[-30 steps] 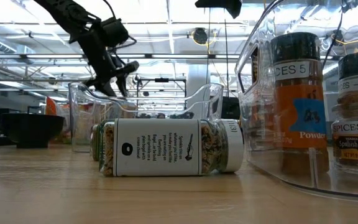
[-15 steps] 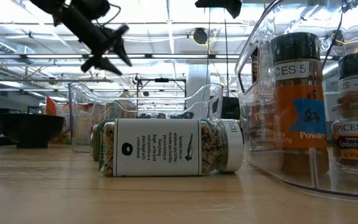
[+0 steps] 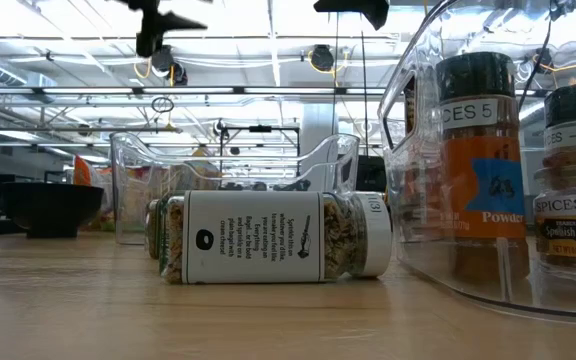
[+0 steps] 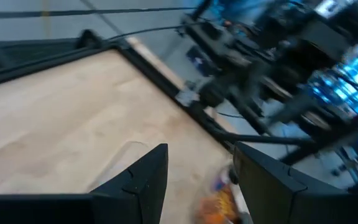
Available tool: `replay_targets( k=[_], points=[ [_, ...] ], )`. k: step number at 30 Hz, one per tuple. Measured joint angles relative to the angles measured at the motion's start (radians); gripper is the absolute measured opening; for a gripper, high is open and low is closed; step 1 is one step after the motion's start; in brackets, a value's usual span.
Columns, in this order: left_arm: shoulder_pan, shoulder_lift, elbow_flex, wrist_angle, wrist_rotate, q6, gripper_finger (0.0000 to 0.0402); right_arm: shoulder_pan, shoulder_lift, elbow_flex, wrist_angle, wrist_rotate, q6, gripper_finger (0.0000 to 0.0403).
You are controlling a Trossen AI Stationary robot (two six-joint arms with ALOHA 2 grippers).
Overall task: Pick & Place Food Item
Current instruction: Put the green seasoning bottle into the bottom transparent bin
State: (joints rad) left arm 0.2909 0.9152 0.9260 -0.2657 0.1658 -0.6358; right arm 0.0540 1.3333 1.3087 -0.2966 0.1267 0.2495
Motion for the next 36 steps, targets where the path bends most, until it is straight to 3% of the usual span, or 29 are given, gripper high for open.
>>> replay_targets(
  k=[9, 16, 23, 27, 31, 36],
  points=[
    [-0.434, 0.061, 0.001, 0.109, -0.354, -0.063, 0.0186, 0.0, 0.0, 0.0, -0.001, -0.005, 0.0, 0.016],
    [-0.648, 0.192, 0.001, 0.239, -0.601, -0.119, 0.0186, 0.0, -0.001, -0.071, 0.086, -0.092, 0.014, 0.016],
    [-0.687, 0.257, 0.001, 0.522, -0.623, -0.107, 0.0186, 0.0, 0.0, -0.247, 0.353, -0.3, 0.148, 0.016],
    [-0.681, 0.244, 0.001, 0.77, -0.623, 0.066, 0.0186, 0.0, 0.0, -0.339, 0.625, -0.414, 0.226, 0.016],
    [-0.681, 0.237, 0.002, 1.033, -0.622, 0.314, 0.0186, 0.0, 0.0, -0.382, 0.855, -0.427, 0.279, 0.016],
    [-0.68, 0.24, 0.001, 1.146, -0.603, 0.467, 0.0186, 0.0, 0.0, -0.382, 0.961, -0.388, 0.281, 0.016]
  ],
)
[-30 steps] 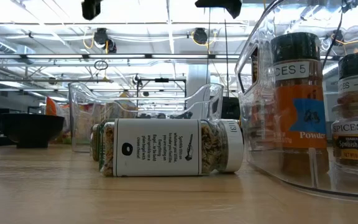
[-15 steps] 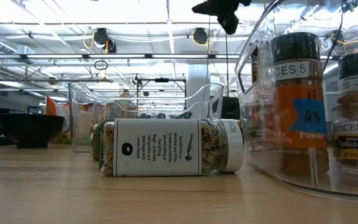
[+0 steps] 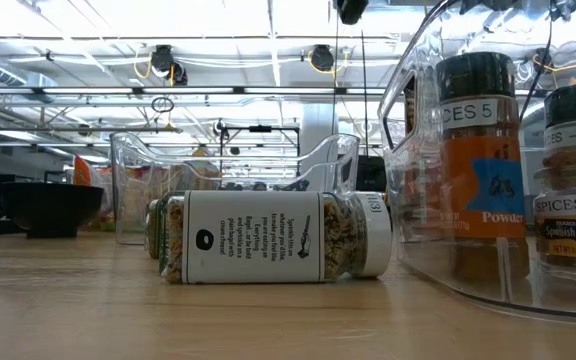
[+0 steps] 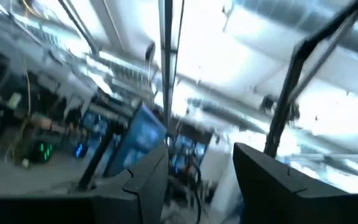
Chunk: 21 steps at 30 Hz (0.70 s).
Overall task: Pick & Place Food Item
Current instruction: Put the green seasoning bottle into the bottom transparent bin
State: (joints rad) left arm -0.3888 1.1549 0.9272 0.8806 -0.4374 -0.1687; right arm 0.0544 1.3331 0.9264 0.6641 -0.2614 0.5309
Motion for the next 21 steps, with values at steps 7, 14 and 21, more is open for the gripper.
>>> replay_targets(
  k=[7, 14, 21],
  points=[
    [0.078, -0.001, 0.0, 0.11, 0.121, -0.04, 0.0186, 0.03, 0.0, 0.047, 0.006, 0.143, -0.025, 0.016],
    [0.036, -0.058, 0.145, -0.425, 0.208, 0.184, 0.0186, 0.074, 0.0, 0.203, -0.2, 0.297, -0.129, 0.016],
    [-0.027, -0.024, 0.433, -1.17, 0.162, 0.35, 0.0186, 0.152, 0.0, 0.295, -0.342, 0.451, -0.159, 0.016]
  ],
)
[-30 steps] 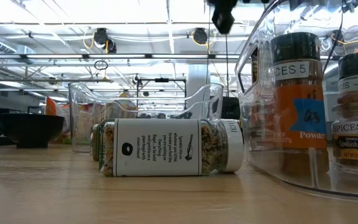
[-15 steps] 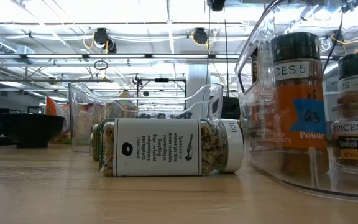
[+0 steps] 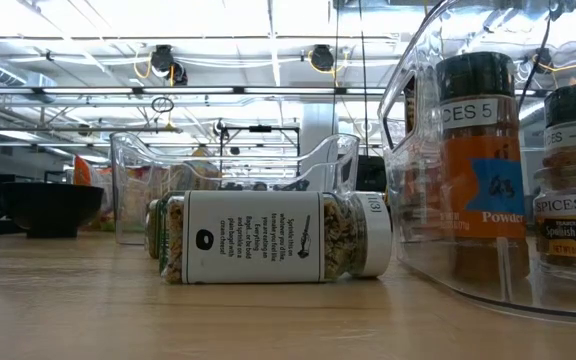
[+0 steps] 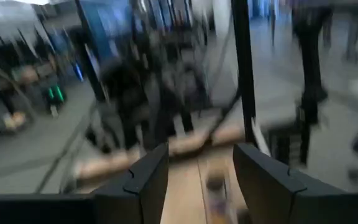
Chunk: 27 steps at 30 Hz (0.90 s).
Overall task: Pick & Place Food Item
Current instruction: Put the green seasoning bottle into the bottom transparent bin
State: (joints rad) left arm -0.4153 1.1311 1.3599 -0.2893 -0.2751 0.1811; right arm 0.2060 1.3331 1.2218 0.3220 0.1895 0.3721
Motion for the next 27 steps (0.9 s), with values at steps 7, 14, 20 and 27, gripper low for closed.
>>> replay_targets(
  k=[7, 14, 20, 27],
  points=[
    [-0.009, 0.008, 0.008, -0.317, 0.111, -0.138, 0.0187, 0.081, 0.008, 0.0, -0.02, 0.158, 0.005, 0.016],
    [-0.008, 0.008, -0.05, -0.374, 0.126, -0.227, 0.0216, 0.102, 0.016, 0.0, -0.029, 0.206, 0.001, 0.016],
    [-0.008, 0.044, -0.135, -0.369, 0.167, -0.304, 0.0274, 0.084, 0.016, 0.0, -0.046, 0.205, -0.018, 0.016],
    [-0.008, 0.189, -0.154, -0.361, 0.225, -0.322, 0.0331, 0.062, 0.016, 0.0, -0.084, 0.202, -0.021, 0.016]
  ],
)
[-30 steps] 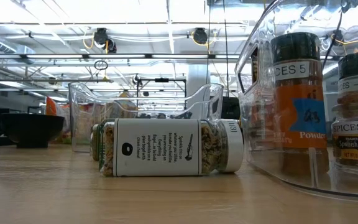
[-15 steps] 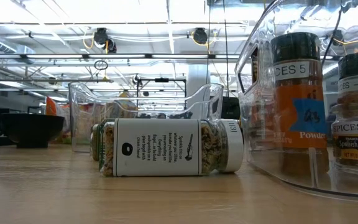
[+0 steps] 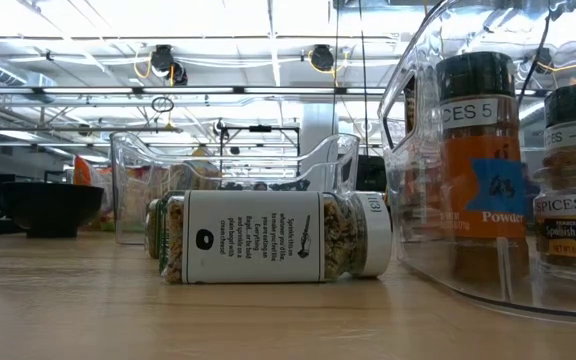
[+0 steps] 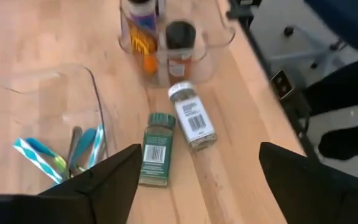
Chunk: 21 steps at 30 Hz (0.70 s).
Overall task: Pick & Place Food Item
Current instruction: Put the green seasoning bottle into the bottom transparent bin
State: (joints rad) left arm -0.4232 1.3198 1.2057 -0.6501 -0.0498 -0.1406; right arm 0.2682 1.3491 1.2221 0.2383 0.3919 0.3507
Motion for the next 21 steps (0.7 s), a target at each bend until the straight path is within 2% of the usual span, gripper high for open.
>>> replay_targets(
  k=[4, 10, 17, 21],
  points=[
    [0.006, 0.082, 0.0, -0.005, 0.003, 0.013, 0.0345, -0.001, 0.0, 0.0, -0.034, -0.001, 0.0, 0.016],
    [0.014, 0.183, 0.0, 0.001, 0.061, 0.101, 0.0341, 0.0, 0.0, 0.0, -0.08, 0.01, 0.003, 0.016],
    [0.045, 0.294, 0.0, 0.01, 0.085, 0.173, 0.0323, 0.0, 0.0, 0.0, -0.069, 0.203, 0.002, 0.016],
    [0.08, 0.349, 0.0, 0.038, 0.115, 0.188, 0.0316, -0.003, -0.005, 0.0, -0.006, 0.24, -0.02, 0.016]
  ],
)
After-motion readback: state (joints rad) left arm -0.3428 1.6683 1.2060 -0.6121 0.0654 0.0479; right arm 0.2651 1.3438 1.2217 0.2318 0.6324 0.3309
